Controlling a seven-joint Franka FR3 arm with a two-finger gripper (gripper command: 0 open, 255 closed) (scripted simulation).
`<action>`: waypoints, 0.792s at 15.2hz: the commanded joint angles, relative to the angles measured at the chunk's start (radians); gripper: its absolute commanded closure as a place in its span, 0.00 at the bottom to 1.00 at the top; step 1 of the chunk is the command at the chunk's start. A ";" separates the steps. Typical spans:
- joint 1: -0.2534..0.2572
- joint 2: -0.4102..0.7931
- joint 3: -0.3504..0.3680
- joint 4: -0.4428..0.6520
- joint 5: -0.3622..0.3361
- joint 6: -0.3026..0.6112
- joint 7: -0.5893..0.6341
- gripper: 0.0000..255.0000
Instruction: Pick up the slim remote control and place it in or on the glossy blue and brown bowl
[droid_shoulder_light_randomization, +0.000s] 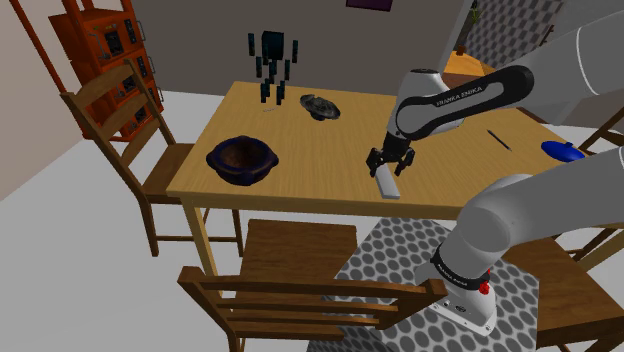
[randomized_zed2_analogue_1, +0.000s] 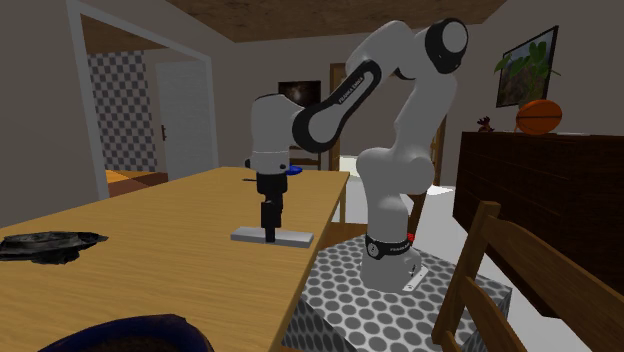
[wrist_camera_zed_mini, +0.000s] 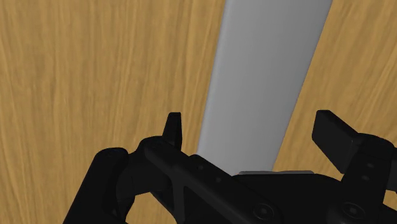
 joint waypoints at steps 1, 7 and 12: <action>0.000 0.009 -0.002 -0.007 -0.001 0.018 -0.001 0.00; 0.000 0.010 -0.002 -0.007 -0.001 0.018 -0.001 0.00; 0.000 0.009 -0.002 -0.007 -0.001 0.018 -0.001 1.00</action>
